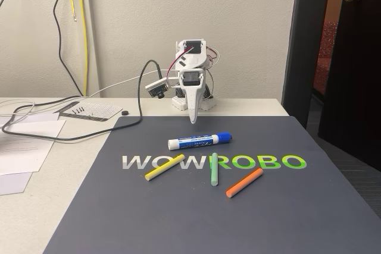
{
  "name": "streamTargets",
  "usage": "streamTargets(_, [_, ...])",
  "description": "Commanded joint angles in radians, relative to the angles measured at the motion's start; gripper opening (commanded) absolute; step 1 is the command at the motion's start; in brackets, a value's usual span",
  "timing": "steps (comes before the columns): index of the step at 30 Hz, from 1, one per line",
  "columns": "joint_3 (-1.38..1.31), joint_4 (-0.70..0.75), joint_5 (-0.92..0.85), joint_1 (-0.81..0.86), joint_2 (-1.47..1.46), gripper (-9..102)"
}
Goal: Pick up the blue marker.
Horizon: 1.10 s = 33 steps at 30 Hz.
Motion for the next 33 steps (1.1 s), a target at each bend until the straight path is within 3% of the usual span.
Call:
streamTargets(1, [-0.005, -0.005, 0.009, 0.006, 0.057, 0])
streamTargets(33, [-0.005, -0.003, 0.002, -0.006, 0.057, 0])
